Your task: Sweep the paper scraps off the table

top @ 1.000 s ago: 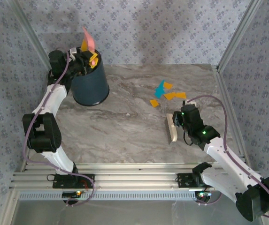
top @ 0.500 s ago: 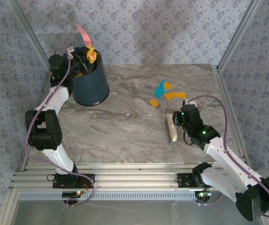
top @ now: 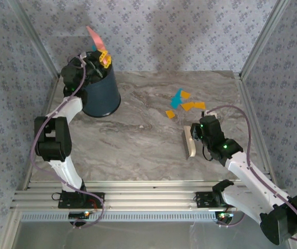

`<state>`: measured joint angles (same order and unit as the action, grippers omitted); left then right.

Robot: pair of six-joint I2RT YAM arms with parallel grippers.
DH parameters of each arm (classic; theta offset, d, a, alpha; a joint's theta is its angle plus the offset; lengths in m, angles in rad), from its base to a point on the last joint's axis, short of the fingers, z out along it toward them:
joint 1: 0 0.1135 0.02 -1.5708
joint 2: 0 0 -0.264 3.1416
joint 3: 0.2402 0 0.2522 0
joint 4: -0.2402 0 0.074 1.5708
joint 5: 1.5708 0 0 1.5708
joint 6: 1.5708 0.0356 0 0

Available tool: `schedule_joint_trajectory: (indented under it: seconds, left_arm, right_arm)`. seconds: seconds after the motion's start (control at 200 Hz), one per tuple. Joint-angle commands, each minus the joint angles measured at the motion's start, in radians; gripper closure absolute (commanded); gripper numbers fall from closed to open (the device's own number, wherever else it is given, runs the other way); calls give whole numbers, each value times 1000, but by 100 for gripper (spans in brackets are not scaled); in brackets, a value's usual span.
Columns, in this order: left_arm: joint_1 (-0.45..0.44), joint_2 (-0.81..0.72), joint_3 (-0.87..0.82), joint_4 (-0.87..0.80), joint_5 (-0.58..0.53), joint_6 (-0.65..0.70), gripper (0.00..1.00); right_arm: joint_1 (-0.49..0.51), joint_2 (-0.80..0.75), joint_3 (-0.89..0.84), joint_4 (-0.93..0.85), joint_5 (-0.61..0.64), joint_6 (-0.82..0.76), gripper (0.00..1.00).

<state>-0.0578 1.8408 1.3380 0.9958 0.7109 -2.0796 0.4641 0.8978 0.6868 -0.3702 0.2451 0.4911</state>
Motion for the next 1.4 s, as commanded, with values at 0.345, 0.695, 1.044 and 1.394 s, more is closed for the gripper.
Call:
schedule_joint_trajectory:
  seconds: [0.345,0.695,1.044,1.394]
  left_arm:
    - [-9,-29,-9,64,19,29,100]
    - [-24,-219,161,-966,133,889,100]
    - [-113,-238,423,-1743,-119,1583,100]
    - [-343,-199,520,-2103,-482,1921,100]
  right_arm:
    - [2,-7,13,19,2,16,100]
    - [3,-19,12,32,-3,6,100]
    - [5,-25,6,43,-6,10,100]
    - [-16,-45,-22,57,-69,35,100]
